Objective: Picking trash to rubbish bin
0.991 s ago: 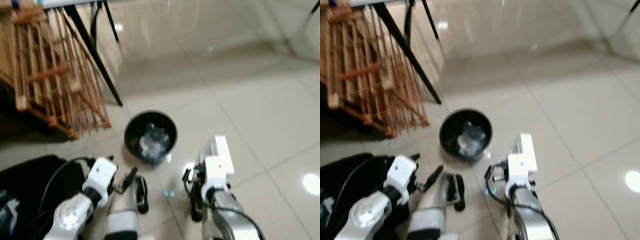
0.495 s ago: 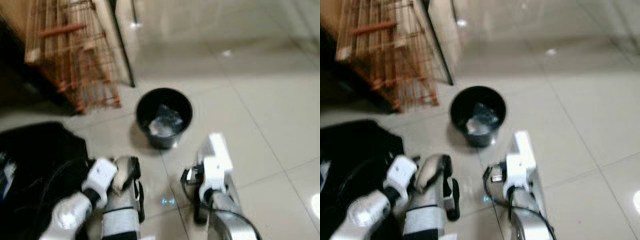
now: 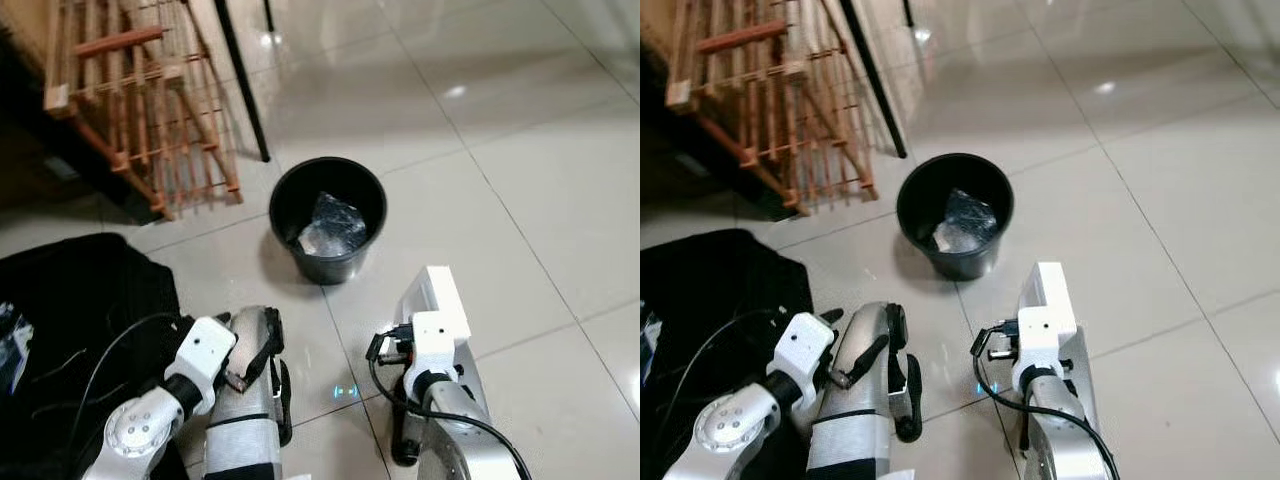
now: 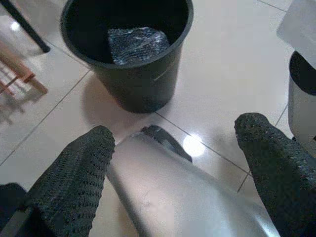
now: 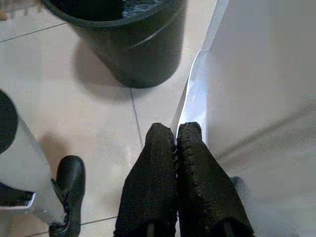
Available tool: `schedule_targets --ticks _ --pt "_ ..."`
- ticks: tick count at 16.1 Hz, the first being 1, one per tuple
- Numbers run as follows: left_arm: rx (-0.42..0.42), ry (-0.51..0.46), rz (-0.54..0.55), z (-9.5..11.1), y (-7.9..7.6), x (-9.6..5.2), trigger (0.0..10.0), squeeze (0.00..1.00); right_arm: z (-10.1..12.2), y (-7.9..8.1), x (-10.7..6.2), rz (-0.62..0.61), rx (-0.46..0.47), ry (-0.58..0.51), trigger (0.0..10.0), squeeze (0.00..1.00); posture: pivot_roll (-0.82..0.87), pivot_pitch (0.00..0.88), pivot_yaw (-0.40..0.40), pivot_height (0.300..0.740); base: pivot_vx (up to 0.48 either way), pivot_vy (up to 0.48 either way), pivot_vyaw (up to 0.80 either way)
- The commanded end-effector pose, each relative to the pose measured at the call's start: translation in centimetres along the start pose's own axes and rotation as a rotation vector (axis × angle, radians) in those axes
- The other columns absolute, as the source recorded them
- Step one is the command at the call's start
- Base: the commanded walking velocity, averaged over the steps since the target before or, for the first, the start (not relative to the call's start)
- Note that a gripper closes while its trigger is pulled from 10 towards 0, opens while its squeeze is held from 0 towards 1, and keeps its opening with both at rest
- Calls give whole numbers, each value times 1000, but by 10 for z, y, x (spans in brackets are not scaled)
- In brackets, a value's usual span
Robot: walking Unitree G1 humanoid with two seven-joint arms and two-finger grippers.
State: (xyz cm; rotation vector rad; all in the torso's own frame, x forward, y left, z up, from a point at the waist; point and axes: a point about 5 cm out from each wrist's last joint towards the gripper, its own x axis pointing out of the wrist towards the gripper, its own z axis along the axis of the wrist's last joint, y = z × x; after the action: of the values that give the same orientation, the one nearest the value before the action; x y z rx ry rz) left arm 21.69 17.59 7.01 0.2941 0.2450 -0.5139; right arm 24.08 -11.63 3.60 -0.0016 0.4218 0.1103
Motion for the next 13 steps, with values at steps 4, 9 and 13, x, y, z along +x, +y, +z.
schedule_targets --ticks 4,9,13 --pt "-7 24 -13 -5 -3 -4 10000 0 -6 -3 -1 -24 -12 18 10000 0 82 424 98 565 0 0 0" --pt "10 5 -29 2 -7 -8 10000 0 22 -21 12 -51 -78 -66 10000 0 102 451 101 565 0 0 0" --pt "8 -13 -28 7 -8 -6 10000 0 47 -36 27 -72 -100 -124 10000 0 107 456 99 565 0 0 0"
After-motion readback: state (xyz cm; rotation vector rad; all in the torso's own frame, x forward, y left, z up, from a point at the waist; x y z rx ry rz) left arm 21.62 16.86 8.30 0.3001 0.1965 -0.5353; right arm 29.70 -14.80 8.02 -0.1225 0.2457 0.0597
